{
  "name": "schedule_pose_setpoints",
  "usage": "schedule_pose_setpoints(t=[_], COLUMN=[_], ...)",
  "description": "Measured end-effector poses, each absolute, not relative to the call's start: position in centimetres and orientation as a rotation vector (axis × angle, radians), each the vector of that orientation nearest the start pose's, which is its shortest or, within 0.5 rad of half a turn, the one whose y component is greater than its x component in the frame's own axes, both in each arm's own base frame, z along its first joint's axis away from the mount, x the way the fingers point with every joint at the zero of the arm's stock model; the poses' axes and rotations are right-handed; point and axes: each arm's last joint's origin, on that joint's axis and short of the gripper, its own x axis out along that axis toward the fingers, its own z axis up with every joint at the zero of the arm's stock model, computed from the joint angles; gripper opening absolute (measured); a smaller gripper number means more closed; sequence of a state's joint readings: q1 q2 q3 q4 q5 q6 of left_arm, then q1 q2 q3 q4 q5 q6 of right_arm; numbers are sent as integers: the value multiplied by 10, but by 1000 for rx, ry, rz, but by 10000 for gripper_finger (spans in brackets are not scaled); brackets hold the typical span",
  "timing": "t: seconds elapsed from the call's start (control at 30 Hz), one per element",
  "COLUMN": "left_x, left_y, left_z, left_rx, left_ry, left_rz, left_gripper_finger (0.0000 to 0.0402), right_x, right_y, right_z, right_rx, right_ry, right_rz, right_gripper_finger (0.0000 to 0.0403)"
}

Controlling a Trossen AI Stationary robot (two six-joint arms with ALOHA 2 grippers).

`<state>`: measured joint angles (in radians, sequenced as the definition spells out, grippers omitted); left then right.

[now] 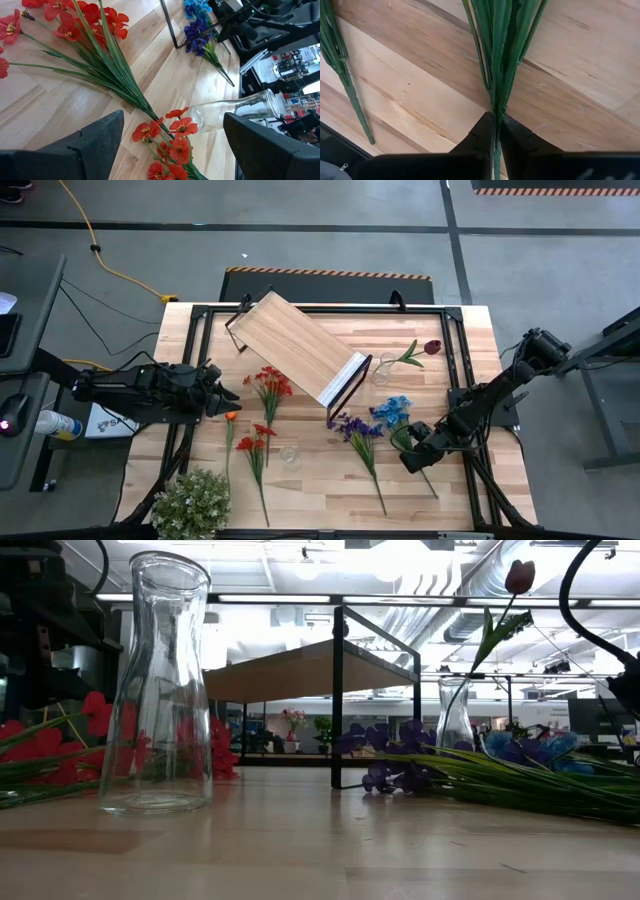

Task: Pick and place flowers into a vace then onto a shelf
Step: Put the blue flowers into the top transparent vase

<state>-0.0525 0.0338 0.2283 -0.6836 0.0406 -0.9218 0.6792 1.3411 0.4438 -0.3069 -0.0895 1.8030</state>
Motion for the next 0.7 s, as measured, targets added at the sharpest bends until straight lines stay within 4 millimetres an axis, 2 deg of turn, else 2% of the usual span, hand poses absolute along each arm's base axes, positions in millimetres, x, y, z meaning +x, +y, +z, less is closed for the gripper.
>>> schedule_pose_setpoints(t=[0.23,0.7], left_x=[70,70], left_y=[-5,-5], left_z=[173,173], left_rx=[-899,-899], left_ry=[496,496], left_rz=[141,141], left_gripper_finger=[376,376], right_x=[148,141], right_y=[125,120], right_z=[119,139], right_rx=[1192,1242], right_ry=[1373,1338], right_rz=[-528,-461], right_gripper_finger=[8,2])
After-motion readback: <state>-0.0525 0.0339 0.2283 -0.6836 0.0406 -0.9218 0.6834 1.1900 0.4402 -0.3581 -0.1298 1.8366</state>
